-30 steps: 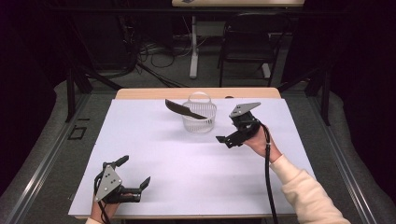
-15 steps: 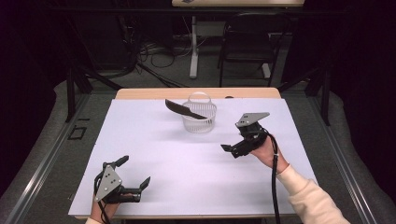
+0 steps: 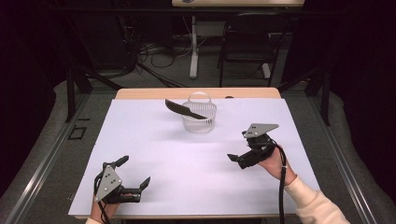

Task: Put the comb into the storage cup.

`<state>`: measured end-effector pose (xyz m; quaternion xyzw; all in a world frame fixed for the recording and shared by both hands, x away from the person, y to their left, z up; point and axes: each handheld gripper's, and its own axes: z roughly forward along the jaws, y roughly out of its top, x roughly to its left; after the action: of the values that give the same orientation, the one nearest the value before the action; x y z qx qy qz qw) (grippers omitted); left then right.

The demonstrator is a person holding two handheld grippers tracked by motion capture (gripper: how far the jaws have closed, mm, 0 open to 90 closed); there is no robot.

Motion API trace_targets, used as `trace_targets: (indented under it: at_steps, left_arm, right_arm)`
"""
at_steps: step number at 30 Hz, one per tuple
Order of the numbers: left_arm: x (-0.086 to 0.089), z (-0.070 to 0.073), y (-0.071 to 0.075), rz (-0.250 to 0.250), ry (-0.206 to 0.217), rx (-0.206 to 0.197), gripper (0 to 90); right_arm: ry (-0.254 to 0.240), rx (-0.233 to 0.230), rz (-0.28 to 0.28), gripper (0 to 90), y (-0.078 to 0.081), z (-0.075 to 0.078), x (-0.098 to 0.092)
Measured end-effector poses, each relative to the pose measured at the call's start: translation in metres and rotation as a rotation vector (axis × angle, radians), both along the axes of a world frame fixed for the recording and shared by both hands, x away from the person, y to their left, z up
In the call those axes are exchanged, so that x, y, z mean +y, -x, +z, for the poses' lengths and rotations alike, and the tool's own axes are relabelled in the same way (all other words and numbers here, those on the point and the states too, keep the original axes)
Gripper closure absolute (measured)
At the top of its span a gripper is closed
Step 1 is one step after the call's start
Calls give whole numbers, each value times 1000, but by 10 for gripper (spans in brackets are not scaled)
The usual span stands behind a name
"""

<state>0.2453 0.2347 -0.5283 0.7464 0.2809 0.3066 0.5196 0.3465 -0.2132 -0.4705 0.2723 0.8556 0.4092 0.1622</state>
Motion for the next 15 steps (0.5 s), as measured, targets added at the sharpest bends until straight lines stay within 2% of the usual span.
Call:
trace_targets:
  at_steps: [7, 15]
  left_arm:
    - [0, 0, 0, -1, 0, -1, 1]
    - [0, 0, 1, 0, -1, 0, 1]
  right_arm:
    - [7, 10, -15, 0, 11, -7, -9]
    - [-8, 7, -30, 0, 25, -15, -18]
